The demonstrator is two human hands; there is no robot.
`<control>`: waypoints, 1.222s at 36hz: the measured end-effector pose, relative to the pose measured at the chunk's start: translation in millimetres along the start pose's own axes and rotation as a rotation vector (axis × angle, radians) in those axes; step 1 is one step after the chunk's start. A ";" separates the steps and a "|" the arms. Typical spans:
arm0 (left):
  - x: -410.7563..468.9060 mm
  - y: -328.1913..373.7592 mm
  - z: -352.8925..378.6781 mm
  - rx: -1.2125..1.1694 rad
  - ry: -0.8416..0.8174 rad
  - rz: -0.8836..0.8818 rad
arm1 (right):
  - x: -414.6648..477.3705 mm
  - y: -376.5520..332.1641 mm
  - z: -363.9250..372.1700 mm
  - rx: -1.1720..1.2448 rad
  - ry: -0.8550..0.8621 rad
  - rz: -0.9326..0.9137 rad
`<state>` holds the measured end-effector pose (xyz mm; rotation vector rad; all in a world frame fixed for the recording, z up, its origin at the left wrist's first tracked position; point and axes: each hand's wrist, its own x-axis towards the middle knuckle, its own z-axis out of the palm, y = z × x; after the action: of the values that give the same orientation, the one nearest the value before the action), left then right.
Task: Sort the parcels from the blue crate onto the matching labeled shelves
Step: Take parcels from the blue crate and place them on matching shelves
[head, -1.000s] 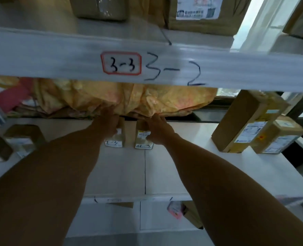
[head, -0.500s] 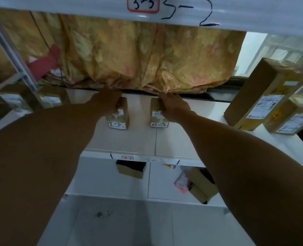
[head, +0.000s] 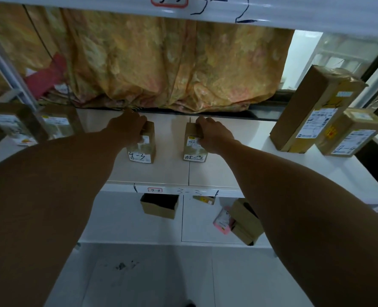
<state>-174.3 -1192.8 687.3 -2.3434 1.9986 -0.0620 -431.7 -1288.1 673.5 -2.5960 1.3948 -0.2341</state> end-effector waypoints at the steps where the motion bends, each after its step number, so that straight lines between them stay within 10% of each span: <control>1: -0.4 -0.8 1.0 -0.005 0.002 -0.003 | -1.1 0.7 0.1 0.007 -0.003 0.004; 44: -2.0 -6.2 1.4 -0.053 0.006 -0.014 | 2.3 -32.1 14.8 0.112 0.013 0.016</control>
<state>-168.5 -1189.9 686.4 -2.3914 2.0113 -0.0175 -401.2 -1271.4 666.8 -2.4963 1.3650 -0.3184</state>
